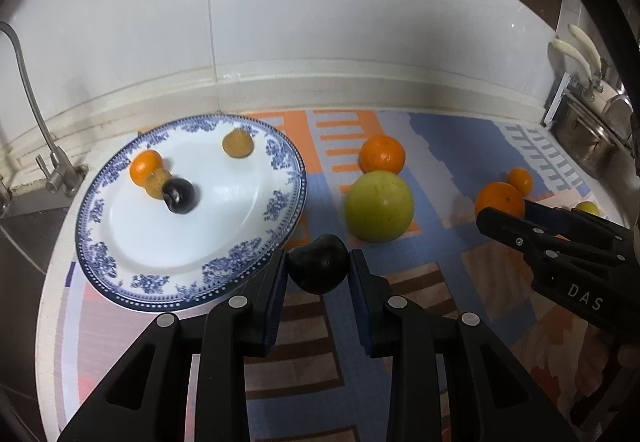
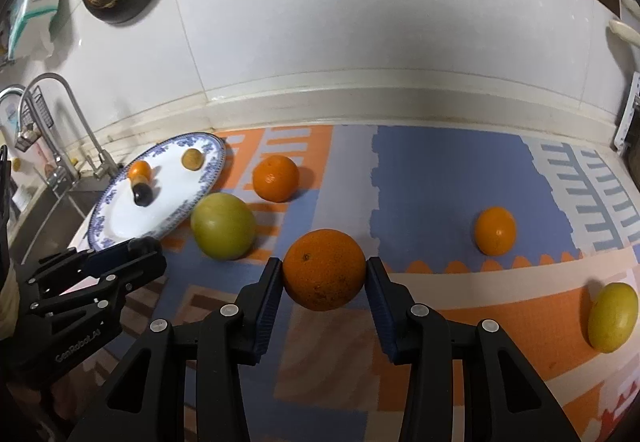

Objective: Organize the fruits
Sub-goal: 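Grasp the dark plum with the left gripper while the right gripper grasps the large orange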

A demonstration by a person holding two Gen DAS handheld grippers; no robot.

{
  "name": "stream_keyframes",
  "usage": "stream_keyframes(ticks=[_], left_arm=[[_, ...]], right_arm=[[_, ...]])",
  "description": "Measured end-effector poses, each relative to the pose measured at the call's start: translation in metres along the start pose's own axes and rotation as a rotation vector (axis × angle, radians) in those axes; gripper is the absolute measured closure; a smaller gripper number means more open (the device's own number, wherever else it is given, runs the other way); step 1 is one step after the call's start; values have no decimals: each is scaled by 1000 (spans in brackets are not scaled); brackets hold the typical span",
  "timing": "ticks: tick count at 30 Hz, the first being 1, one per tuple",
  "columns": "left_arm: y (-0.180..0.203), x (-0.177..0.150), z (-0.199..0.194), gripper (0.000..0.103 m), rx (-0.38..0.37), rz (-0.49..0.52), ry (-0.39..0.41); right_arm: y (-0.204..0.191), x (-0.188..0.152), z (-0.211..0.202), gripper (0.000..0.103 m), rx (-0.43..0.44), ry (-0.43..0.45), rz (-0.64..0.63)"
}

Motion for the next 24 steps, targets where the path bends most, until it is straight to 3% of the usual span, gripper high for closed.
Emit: stream_keyframes(ticks=[16,24], left_arm=[[-27,17,-54,73,21,-48,109],[-51,18,-73,73,71,-71,137]], right_arm=[[-49,27,-39,60,83,91,-85],[-84,37,-44,60,143,126,-139]])
Point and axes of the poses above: each gripper's, at about its wrist camera, not at the fingertips, and z roughly the way its jaws point, y to its right, x to its top, the point moved 2 cm from there along z, roughly the way its jaws point, and after that the axes turned 9 degrees about y, right-handed, at the moved point
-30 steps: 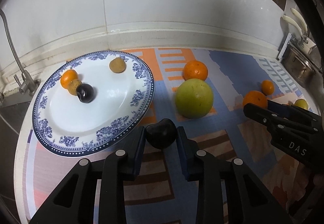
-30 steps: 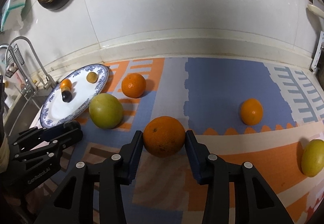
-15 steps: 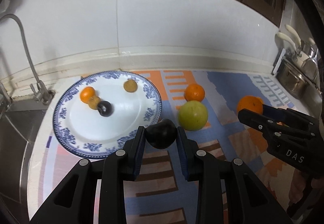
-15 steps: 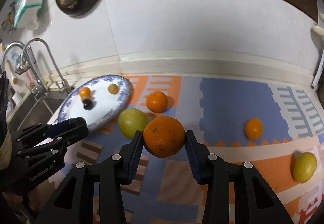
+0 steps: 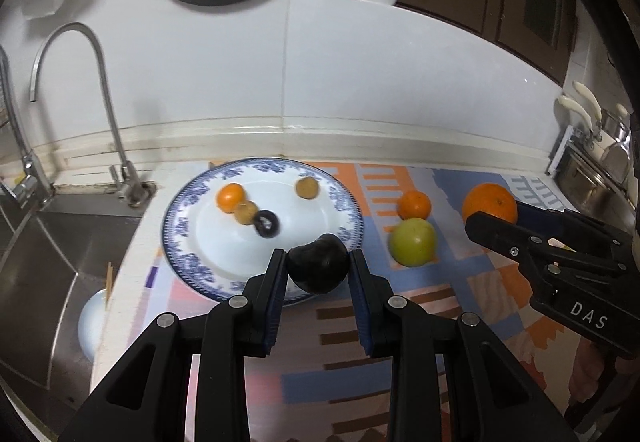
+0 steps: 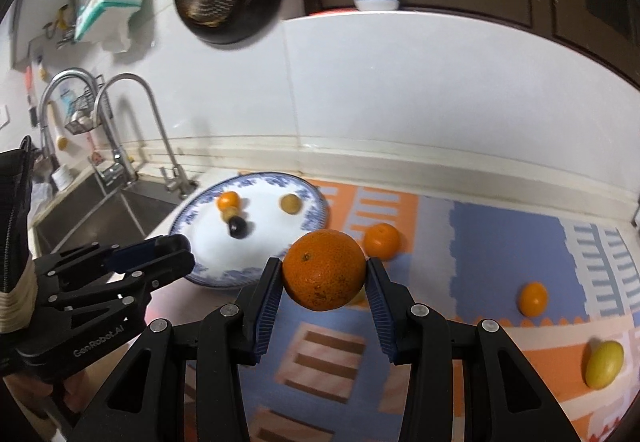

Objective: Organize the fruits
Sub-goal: 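Grasp the dark plum with the left gripper while the right gripper grasps the large orange, then lower the plum and large orange onto the plate and open both grippers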

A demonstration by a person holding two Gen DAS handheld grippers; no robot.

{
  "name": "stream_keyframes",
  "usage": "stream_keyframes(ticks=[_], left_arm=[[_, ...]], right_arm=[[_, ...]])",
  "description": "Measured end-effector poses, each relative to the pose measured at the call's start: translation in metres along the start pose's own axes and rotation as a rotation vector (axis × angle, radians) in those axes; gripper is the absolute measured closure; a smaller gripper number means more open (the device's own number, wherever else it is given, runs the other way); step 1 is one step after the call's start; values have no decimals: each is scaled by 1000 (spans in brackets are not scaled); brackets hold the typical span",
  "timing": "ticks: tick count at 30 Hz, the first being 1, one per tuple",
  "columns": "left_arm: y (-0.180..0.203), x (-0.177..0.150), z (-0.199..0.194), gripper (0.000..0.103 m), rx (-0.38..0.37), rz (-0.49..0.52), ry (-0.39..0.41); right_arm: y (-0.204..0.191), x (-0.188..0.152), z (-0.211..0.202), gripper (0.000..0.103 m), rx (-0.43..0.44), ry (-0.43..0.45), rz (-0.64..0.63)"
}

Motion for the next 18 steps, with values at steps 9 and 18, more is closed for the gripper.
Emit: stream_keyframes(ticks=[9,18], left_arm=[[-23,3,-4,73,57,1,17],[-44,7,9,73,86,-3,23]], right_arm=[[-26,11,14,60,80,6,-25],[-41,20,42,60,100,-4,-38]])
Point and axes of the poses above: each gripper's, at about its wrist camera, not at the fingertips, and z roughly the way its jaws point, y to its right, x to its top, the point moved 2 cm from there along z, roughly the way its jaws point, and after that the axes turned 9 degrees about y, right-handed, at the moved point
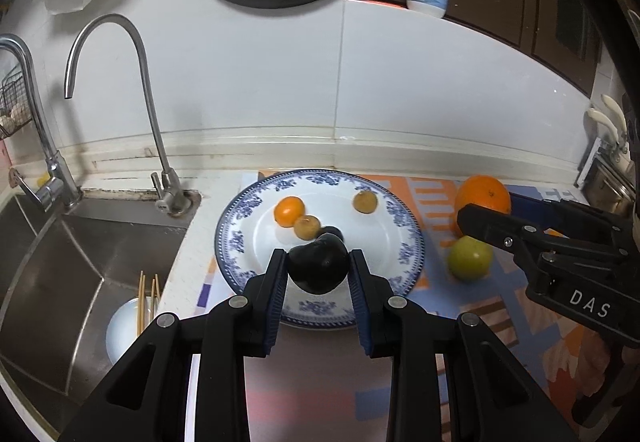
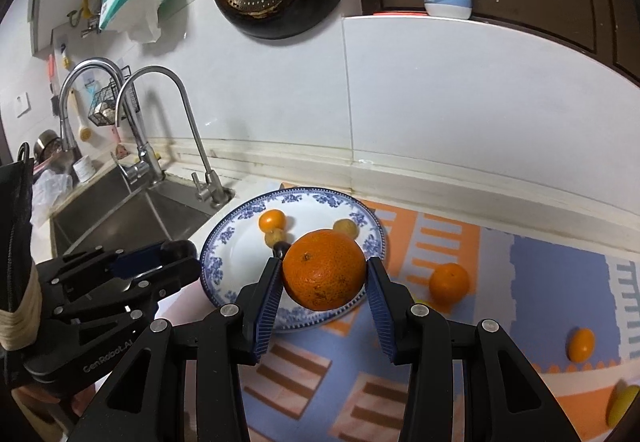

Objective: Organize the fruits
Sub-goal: 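Lower the plum and large orange onto the plate and open both grippers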

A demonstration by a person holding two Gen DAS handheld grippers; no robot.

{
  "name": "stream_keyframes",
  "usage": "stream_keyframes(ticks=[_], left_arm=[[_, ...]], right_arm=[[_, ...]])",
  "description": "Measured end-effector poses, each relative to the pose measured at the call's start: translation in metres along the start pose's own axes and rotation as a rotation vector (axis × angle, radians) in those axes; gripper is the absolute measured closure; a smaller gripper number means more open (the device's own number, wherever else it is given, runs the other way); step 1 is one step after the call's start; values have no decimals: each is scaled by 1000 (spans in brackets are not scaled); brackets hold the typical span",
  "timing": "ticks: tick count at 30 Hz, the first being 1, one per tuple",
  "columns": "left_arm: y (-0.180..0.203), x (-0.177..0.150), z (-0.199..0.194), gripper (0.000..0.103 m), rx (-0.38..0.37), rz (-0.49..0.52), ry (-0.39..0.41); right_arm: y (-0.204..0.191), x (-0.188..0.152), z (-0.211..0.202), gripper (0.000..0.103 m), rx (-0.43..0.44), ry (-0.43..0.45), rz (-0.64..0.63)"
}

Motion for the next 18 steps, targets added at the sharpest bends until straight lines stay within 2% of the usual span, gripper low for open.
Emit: stream_keyframes(ticks=[8,13,18], left_arm=[[-15,2,23,73,23,11,-8],[-23,-1,44,73,29,16,-40],[-27,-5,62,73,35,27,-70]], right_arm=[[-9,2,30,60,5,-21,-15],[-10,2,51,60,-24,-34,-39],[-5,-1,74,60,-42,-72,-4]])
Point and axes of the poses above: each gripper's, at about its wrist camera, not at the fingertips, and z roughly the way its jaws point, y to its right, x to its top, the point moved 2 cm from there along z, roughly the way its jaws point, and after that the axes turned 9 degrees about y, right-handed, at the moved point
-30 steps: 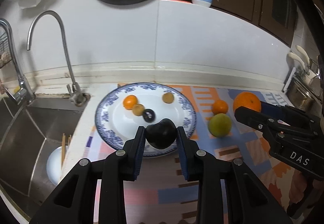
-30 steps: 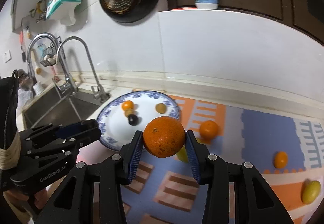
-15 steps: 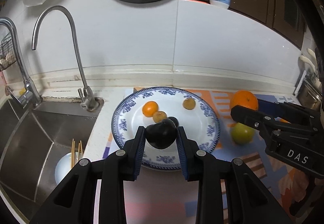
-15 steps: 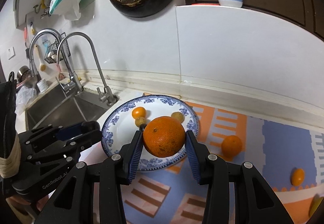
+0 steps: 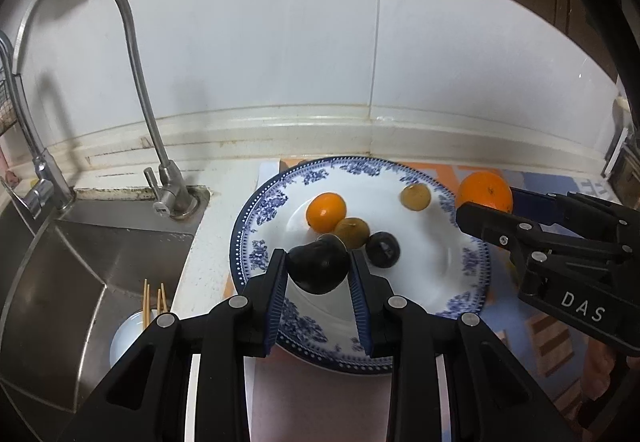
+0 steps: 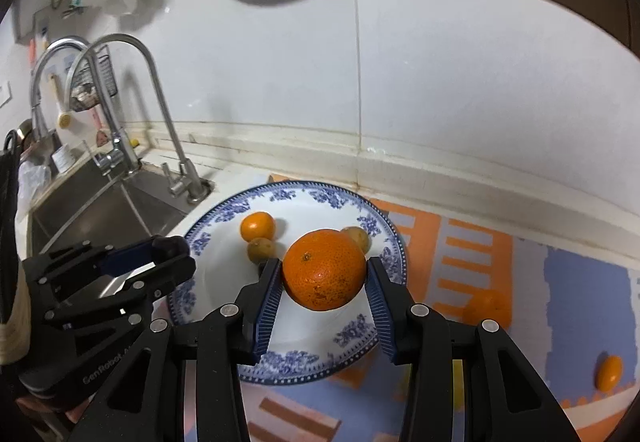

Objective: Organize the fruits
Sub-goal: 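Lower the plum and large orange onto the plate and open both grippers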

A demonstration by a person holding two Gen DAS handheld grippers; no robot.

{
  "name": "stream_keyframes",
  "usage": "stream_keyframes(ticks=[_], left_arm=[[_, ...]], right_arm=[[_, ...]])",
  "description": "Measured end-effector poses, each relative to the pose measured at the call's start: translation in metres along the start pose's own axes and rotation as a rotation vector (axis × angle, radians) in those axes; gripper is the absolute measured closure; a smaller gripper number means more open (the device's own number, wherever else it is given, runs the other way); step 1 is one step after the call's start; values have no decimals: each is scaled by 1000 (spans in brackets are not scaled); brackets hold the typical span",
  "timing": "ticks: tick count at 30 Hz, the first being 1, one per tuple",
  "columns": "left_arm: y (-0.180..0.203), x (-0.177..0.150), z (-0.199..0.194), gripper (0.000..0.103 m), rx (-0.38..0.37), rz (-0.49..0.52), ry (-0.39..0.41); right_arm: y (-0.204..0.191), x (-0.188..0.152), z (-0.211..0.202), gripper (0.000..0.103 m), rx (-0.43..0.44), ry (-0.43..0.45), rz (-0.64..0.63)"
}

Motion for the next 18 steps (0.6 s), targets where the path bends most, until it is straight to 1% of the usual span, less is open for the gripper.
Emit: stream_keyframes(ticks=[8,16,17,18], left_arm=[[0,-5,21,73,-12,6,-41],[3,-10,36,73,-21,11,-85],[2,-10,36,72,-24,7,-88],[2,-11,37,67,-28,4,-92]], right_arm=[[11,-13,29,60,-18,-74,58],[14,-16,34,60,-23,-82,69],[14,-16,34,60,-24,-82,68],[15,-16,34,60,-23,-84,70]])
Point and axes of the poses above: each gripper's, at about its wrist camera, not at the fingertips, and z roughly the way its jaws point, y to its right, x to its top, the point moved 2 cm from there along z, roughly the way its jaws point, and after that the axes turned 9 degrees about y, right-handed, at the moved point
